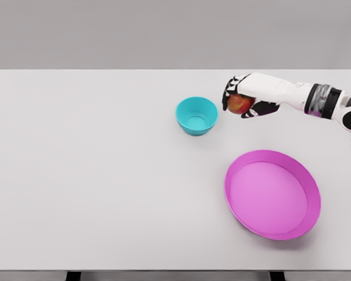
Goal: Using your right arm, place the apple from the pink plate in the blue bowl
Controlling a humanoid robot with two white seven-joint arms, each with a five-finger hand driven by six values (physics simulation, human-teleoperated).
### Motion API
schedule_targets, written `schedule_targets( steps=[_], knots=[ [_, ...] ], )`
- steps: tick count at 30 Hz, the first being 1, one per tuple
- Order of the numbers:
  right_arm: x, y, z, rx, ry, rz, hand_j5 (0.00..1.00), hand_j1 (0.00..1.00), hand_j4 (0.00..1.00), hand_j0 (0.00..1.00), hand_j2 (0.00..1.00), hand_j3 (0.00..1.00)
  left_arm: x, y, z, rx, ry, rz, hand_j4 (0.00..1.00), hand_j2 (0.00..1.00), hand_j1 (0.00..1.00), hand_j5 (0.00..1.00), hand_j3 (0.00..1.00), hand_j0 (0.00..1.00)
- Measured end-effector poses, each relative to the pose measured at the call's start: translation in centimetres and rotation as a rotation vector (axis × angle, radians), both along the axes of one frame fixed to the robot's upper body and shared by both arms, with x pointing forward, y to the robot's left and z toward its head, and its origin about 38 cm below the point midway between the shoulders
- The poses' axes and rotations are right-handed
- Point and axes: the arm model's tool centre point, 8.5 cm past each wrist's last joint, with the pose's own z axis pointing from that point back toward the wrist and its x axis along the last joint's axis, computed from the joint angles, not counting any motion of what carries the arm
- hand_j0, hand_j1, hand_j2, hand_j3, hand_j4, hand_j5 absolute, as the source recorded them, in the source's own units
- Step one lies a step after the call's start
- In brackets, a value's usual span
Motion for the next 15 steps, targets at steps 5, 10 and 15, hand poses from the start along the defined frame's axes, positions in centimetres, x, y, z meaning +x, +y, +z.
schedule_targets(
  steps=[5, 10, 15],
  knots=[
    [1.3, 1.8, 0.6, 0.001, -0.008, 0.015, 0.44, 0.44, 0.44, 0.44, 0.44, 0.44, 0.0, 0.0, 0.0, 0.0, 0.0, 0.0, 1.0, 1.0, 1.0, 1.0, 1.0, 1.0],
    [2.4, 3.0, 0.8, -0.007, -0.006, 0.018, 0.44, 0.44, 0.44, 0.44, 0.44, 0.44, 0.0, 0.0, 0.0, 0.0, 0.0, 0.0, 1.0, 1.0, 1.0, 1.0, 1.0, 1.0],
    [3.5, 4.8, 0.4, -0.018, 0.011, 0.029, 0.44, 0.44, 0.44, 0.44, 0.44, 0.44, 0.0, 0.0, 0.0, 0.0, 0.0, 0.0, 1.0, 1.0, 1.0, 1.0, 1.0, 1.0]
  ],
)
